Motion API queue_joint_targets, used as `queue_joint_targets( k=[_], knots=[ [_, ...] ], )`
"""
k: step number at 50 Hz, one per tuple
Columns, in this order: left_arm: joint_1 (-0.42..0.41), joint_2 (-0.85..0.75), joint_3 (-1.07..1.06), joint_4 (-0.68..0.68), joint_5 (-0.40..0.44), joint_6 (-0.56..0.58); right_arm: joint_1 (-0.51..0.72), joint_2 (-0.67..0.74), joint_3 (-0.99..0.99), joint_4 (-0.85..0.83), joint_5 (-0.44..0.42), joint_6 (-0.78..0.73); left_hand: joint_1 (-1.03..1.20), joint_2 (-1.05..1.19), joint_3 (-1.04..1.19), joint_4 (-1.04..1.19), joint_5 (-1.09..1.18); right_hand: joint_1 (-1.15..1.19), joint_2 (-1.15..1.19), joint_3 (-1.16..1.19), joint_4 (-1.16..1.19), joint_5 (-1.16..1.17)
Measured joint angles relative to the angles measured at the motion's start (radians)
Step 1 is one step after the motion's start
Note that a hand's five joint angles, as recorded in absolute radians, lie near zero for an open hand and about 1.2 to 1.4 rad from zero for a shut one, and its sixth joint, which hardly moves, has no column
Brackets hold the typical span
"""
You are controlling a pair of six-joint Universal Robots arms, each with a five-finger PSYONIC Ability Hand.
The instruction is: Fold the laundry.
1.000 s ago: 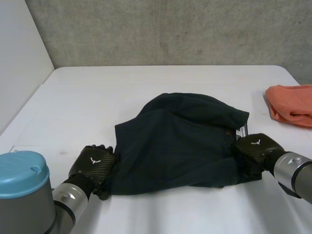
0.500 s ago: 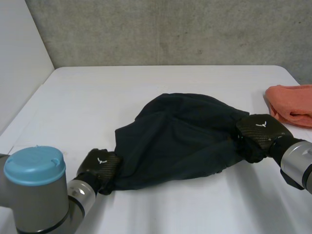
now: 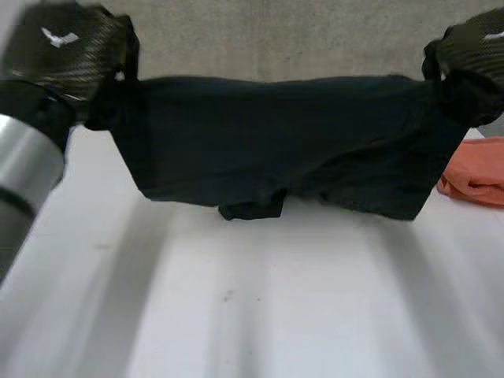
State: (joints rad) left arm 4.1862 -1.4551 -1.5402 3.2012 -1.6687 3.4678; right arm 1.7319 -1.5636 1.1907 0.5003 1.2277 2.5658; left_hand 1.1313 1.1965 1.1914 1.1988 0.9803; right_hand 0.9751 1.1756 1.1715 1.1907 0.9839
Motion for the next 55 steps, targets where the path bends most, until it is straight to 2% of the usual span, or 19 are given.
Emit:
queue_joint_targets(
  k=[2, 7, 11, 13, 15, 16, 18, 20, 21, 23, 27, 32, 37, 45, 51, 55],
  knots=[
    [0.0, -0.044, 0.019, -0.01, 0.0, 0.001, 0.007, 0.051, -0.033, 0.028, 0.008, -0.023, 0.0, 0.0, 0.0, 0.0, 0.0, 0.0, 0.0, 0.0, 0.0, 0.0],
    [-0.001, -0.293, 0.137, -0.028, 0.0, 0.007, 0.067, 0.271, -0.156, 0.084, 0.067, -0.086, 0.0, 0.0, 0.0, 0.0, 0.0, 0.0, 0.0, 0.0, 0.0, 0.0],
    [0.001, -0.496, 0.297, -0.028, -0.002, 0.011, 0.121, 0.427, -0.271, 0.052, 0.137, -0.079, 0.0, 0.0, 0.0, 0.0, 0.0, 0.0, 0.0, 0.0, 0.0, 0.0],
    [0.001, -0.517, 0.319, -0.028, -0.003, 0.012, 0.128, 0.447, -0.289, 0.04, 0.148, -0.074, 0.0, 0.0, 0.0, 0.0, 0.0, 0.0, 0.0, 0.0, 0.0, 0.0],
    [0.003, -0.645, 0.499, -0.021, -0.005, 0.024, 0.164, 0.544, -0.397, -0.069, 0.192, -0.025, 0.0, 0.0, 0.0, 0.0, 0.0, 0.0, 0.0, 0.0, 0.0, 0.0],
    [0.003, -0.654, 0.516, -0.02, -0.005, 0.026, 0.166, 0.551, -0.407, -0.081, 0.194, -0.02, 0.0, 0.0, 0.0, 0.0, 0.0, 0.0, 0.0, 0.0, 0.0, 0.0],
    [0.005, -0.721, 0.68, -0.003, -0.006, 0.045, 0.182, 0.596, -0.487, -0.224, 0.212, 0.032, 0.0, 0.001, 0.001, 0.0, 0.0, 0.0, 0.0, 0.0, 0.0, 0.0],
    [0.005, -0.73, 0.711, 0.003, -0.006, 0.049, 0.184, 0.601, -0.501, -0.255, 0.214, 0.041, 0.0, 0.001, 0.001, 0.0, 0.0, 0.0, 0.0, 0.0, 0.0, 0.0],
    [0.005, -0.76, 0.836, 0.037, -0.011, 0.062, 0.191, 0.617, -0.55, -0.409, 0.223, 0.083, 0.0, 0.001, 0.001, 0.0, 0.0, 0.0, 0.0, 0.0, 0.0, 0.0],
    [0.005, -0.773, 0.937, 0.089, -0.02, 0.071, 0.196, 0.619, -0.581, -0.575, 0.234, 0.121, 0.0, 0.001, 0.001, 0.0, 0.0, 0.0, 0.0, 0.0, 0.0, 0.0],
    [0.0, -0.751, 0.999, 0.205, -0.043, 0.075, 0.203, 0.595, -0.58, -0.817, 0.259, 0.158, 0.0, 0.001, 0.001, 0.0, 0.0, 0.0, 0.0, 0.0, 0.0, 0.0],
    [-0.003, -0.665, 0.915, 0.306, -0.062, 0.068, 0.21, 0.555, -0.518, -0.94, 0.279, 0.17, 0.0, 0.001, 0.001, 0.0, 0.0, 0.0, 0.0, 0.0, 0.0, 0.0],
    [0.003, -0.577, 0.726, 0.336, -0.062, 0.053, 0.215, 0.525, -0.419, -0.91, 0.282, 0.166, 0.0, 0.001, 0.001, 0.0, 0.0, 0.0, 0.0, 0.0, 0.0, 0.0],
    [0.027, -0.523, 0.379, 0.33, -0.051, 0.041, 0.214, 0.497, -0.194, -0.643, 0.28, 0.148, 0.0, 0.001, 0.001, 0.0, 0.0, 0.0, 0.0, 0.0, 0.0, 0.0],
    [0.027, -0.519, 0.106, 0.324, -0.004, 0.041, 0.209, 0.488, 0.034, -0.398, 0.279, 0.104, 0.0, 0.001, 0.001, 0.0, 0.0, 0.0, 0.0, 0.0, 0.0, 0.0],
    [0.022, -0.516, -0.021, 0.318, 0.025, 0.044, 0.205, 0.46, 0.155, -0.348, 0.272, 0.068, 0.0, 0.001, 0.001, 0.0, 0.0, 0.0, 0.0, 0.0, 0.0, 0.0]
  ],
)
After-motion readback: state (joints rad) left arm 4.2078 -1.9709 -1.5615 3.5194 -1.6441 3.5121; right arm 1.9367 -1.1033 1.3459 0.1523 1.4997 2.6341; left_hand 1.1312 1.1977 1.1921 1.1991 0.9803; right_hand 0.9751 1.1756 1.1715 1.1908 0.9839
